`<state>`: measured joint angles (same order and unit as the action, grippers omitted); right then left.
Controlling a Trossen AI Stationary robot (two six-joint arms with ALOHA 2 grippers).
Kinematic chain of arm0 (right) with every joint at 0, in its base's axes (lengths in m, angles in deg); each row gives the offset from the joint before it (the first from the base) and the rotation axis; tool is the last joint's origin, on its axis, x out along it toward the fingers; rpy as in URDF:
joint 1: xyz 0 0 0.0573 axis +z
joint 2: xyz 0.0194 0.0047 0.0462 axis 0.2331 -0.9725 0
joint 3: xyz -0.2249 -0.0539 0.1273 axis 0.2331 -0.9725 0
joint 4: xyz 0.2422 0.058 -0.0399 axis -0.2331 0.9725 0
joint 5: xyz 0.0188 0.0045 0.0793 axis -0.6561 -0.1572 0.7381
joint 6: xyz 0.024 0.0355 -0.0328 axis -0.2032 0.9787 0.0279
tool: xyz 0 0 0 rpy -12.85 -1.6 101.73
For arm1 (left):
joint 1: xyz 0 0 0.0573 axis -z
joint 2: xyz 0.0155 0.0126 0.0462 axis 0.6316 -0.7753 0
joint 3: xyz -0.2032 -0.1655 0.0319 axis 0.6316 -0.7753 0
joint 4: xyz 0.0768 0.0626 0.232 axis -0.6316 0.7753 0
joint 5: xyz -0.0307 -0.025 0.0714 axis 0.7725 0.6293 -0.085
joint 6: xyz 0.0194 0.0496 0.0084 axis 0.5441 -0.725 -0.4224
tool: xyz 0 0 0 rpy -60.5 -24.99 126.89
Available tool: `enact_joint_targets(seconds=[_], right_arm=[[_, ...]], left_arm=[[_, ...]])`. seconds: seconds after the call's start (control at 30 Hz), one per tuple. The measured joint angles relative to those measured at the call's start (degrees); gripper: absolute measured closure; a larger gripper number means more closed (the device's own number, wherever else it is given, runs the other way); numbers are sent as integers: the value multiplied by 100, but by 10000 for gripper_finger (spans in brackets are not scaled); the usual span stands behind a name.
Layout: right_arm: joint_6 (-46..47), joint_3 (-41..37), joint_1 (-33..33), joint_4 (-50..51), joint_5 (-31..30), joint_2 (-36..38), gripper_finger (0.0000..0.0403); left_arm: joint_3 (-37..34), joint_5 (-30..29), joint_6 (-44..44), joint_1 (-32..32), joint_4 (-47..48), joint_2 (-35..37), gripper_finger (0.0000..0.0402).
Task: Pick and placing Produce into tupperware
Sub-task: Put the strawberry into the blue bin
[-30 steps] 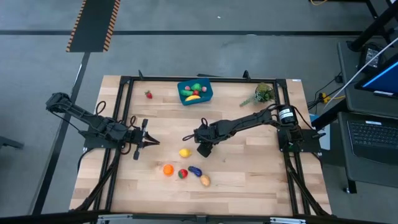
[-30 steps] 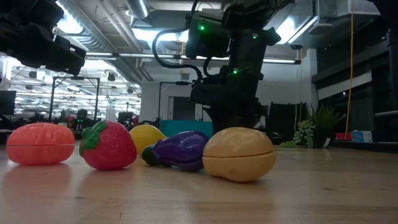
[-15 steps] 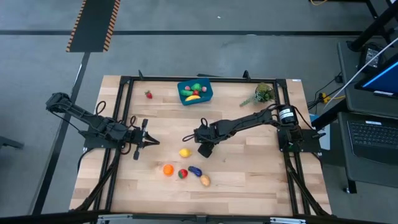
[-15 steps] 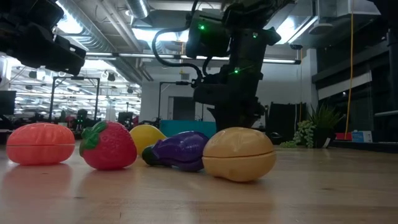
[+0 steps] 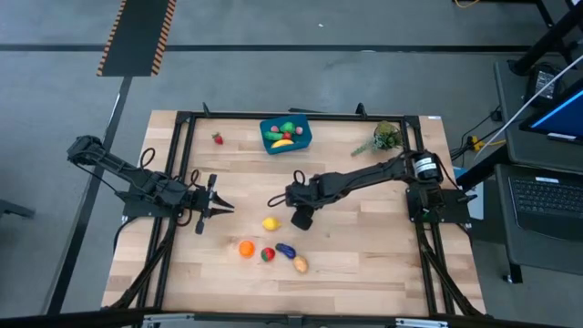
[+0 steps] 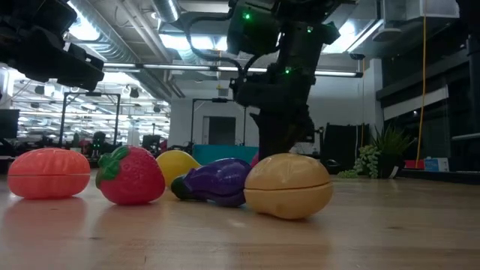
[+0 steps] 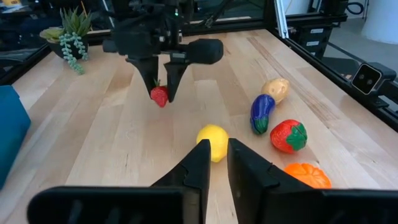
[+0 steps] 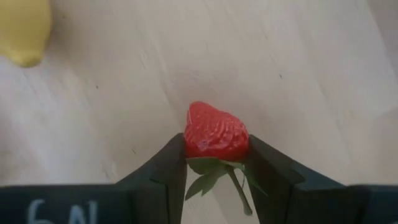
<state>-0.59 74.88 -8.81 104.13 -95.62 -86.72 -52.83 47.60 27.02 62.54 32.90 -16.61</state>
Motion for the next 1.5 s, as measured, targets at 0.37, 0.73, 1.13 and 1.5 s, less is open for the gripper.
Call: enact_joint_targets(seconds=[0.37,0.73,1.13,1.5], right_arm=[[-584,0,-7,558,-695,1161,265],[-832,-1399,-5,254,-1742,3020,265],[-1907,-4589,-222,-4051,-454,5108,265],[-2551,-6067,-1111,-6103,1372,6028,265]], left_arm=[[0,-137,147,0,0,0,334],[0,-170,330,0,-4,-7,322],[0,-173,300,0,-9,-7,330],[0,-170,448,0,-48,-7,353]])
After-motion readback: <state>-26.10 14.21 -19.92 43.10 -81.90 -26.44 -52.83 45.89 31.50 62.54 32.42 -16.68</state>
